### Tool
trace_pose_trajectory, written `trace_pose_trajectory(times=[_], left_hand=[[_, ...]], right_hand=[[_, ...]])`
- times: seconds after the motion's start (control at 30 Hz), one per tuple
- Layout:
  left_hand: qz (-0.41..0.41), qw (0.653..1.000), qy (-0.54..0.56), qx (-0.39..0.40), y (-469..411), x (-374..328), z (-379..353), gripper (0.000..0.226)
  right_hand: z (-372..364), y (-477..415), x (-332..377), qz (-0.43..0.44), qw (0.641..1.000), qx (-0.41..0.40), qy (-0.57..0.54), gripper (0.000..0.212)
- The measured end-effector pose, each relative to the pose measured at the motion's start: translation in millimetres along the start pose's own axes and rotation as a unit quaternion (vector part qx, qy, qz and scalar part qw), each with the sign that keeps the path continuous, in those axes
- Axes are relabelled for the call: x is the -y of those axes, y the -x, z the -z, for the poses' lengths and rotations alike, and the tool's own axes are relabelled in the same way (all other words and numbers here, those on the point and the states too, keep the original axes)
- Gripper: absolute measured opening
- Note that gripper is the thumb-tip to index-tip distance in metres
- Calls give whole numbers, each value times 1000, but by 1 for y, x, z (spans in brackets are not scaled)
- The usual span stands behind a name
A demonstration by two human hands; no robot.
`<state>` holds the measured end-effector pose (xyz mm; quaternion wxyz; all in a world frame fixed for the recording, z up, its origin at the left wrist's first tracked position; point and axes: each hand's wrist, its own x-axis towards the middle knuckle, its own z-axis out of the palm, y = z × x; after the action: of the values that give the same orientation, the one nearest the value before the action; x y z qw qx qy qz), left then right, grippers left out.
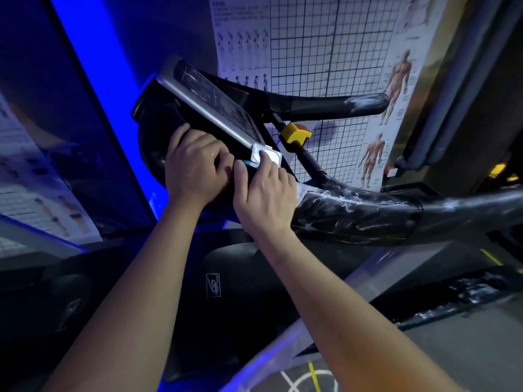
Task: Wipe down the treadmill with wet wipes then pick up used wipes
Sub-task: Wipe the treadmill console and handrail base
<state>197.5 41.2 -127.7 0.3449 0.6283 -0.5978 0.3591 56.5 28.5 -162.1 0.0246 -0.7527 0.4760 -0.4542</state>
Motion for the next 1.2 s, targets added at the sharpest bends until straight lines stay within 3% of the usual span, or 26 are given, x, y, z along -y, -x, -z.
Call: trace_pose_trajectory(times=[0.13,0.27,0.53,0.63,0.9,1.07,1.2], left_hand=[[2,1000,-3,-11,0,-1,-1,27],[3,1000,5,-20,0,0,-1,26],[2,1000,12,-23,0,0,-2,26],[4,1000,8,-19,0,-2,-2,27],[3,1000,10,-4,0,-2,2,26],[4,1000,8,-15,0,-1,-1,25],[6,1000,6,-21,0,-3,-1,25]], right_hand=[[4,19,-19,70,997,6,-27,68],[27,26,-36,103,985,32,-135,57],[6,53,-78,198,977,-49,69,51],[2,41,-70,212,972,-66,81,49],[22,11,-37,159,986,45,-30,48],[47,13,-80,175,979,32,-102,25],[33,10,-91,208,968,-41,-133,14]])
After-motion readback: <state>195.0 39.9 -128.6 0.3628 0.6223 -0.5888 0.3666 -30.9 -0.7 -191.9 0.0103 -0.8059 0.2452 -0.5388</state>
